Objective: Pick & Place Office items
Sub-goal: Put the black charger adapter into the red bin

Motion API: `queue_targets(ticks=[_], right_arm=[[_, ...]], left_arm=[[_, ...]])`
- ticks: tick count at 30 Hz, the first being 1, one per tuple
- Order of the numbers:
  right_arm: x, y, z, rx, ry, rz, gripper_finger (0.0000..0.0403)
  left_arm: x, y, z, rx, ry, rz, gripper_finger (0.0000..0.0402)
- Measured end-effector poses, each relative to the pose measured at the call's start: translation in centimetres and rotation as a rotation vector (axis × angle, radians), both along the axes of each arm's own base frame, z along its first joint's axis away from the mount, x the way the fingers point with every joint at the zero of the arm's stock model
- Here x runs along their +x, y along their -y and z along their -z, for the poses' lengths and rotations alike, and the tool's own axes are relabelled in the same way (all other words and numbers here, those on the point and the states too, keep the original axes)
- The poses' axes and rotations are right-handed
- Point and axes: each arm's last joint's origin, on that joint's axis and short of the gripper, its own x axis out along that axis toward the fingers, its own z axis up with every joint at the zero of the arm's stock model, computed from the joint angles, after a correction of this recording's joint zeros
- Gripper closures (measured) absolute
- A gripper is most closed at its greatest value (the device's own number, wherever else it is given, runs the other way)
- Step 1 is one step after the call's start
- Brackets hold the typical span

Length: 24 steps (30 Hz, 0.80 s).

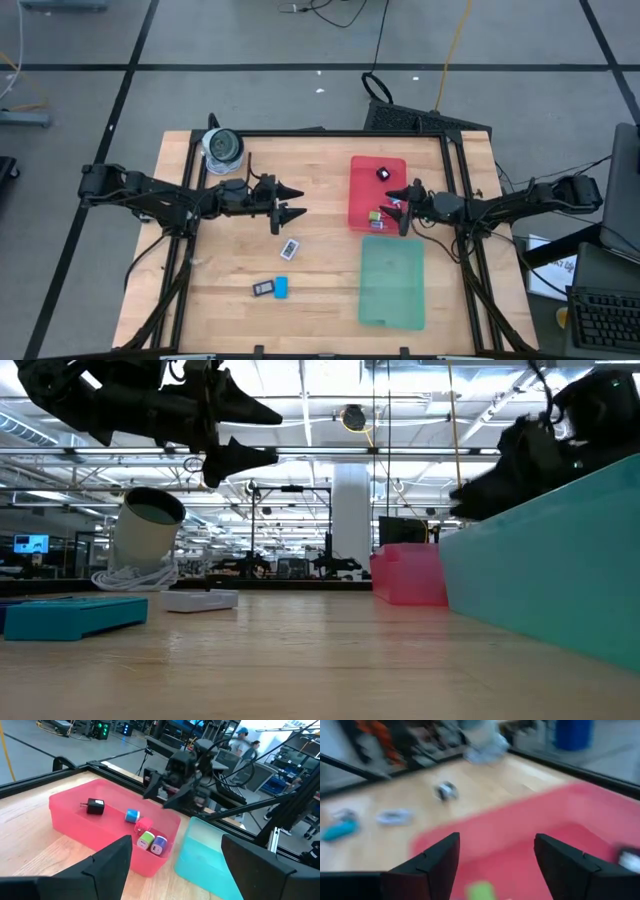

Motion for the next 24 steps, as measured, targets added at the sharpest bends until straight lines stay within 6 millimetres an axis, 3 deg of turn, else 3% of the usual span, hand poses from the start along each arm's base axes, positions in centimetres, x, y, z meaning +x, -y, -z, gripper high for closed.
queue_targets(ticks=[5,10,19,24], right_arm=[[0.3,-0.7,-1.3,0.005,0.14,-0.153,0.0162],[0.3,-1.2,-1.6,-0.024,0.155,-0.207,0.0171],[0.3,-1.2,-1.5,-0.046,0.145,-0.188,0.0177],[0.3,-1.2,-1.5,-0.047,0.143,-0.181,0.0177]], left_arm=[[-0.1,0.0,0.7,0.001,-0.068,0.002,0.0085],[-0.4,0.0,2.1,-0.02,-0.226,-0.007,0.0094],[-2.2,-0.4,5.2,-0.377,-0.507,-0.34,0.0119],[-3.0,-0.6,6.0,-0.462,-0.574,-0.453,0.0122]])
